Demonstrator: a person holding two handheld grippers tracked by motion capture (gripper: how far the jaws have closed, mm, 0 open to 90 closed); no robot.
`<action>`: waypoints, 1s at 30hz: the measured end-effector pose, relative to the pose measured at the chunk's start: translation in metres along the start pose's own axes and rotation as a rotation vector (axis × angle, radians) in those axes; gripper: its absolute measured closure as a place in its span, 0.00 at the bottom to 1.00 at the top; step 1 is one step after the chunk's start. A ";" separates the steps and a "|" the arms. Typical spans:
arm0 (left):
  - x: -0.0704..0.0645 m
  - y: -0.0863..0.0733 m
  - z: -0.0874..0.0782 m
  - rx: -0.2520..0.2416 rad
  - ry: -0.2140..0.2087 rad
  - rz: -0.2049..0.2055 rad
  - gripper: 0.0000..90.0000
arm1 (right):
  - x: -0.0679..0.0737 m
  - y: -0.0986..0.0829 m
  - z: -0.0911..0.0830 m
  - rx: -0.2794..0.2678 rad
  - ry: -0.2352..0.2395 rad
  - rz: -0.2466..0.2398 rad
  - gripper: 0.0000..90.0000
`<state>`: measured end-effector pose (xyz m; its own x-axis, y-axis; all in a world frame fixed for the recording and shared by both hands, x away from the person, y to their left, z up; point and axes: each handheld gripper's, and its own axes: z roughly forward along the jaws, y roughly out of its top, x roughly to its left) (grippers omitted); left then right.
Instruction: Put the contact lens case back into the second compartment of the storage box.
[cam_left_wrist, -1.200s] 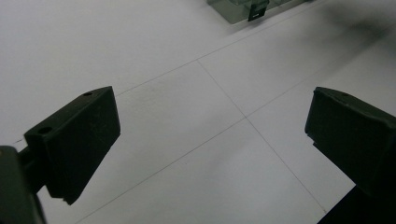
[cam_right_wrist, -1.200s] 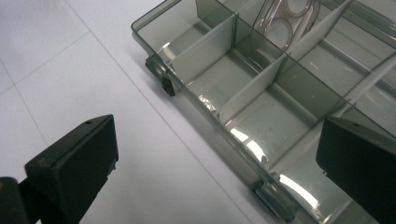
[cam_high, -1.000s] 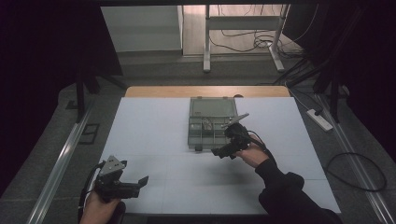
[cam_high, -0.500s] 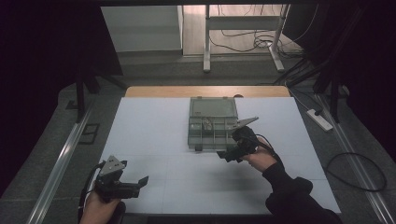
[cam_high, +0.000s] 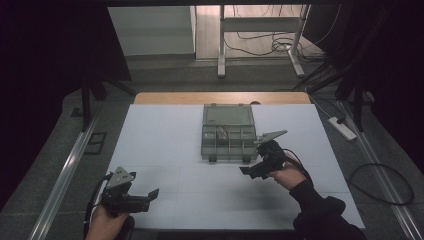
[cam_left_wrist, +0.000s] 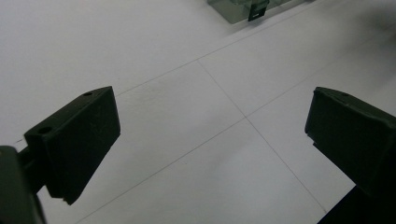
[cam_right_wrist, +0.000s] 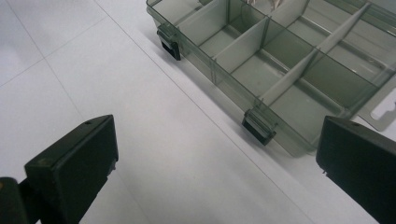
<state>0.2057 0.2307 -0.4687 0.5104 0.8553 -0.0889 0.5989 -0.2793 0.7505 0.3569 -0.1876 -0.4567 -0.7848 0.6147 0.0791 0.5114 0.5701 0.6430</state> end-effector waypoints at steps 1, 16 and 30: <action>0.000 0.000 0.000 0.000 -0.001 -0.001 0.04 | 0.000 -0.001 -0.001 -0.003 -0.002 -0.003 0.00; 0.001 0.000 0.000 0.002 -0.003 -0.006 0.04 | -0.006 -0.028 -0.022 -0.009 -0.026 0.035 0.00; 0.001 0.000 0.000 0.002 -0.002 -0.007 0.04 | -0.014 -0.054 -0.043 -0.004 -0.058 0.074 0.00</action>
<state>0.2062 0.2311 -0.4687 0.5072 0.8565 -0.0957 0.6036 -0.2737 0.7488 0.3251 -0.2503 -0.4598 -0.7235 0.6855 0.0820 0.5652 0.5199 0.6404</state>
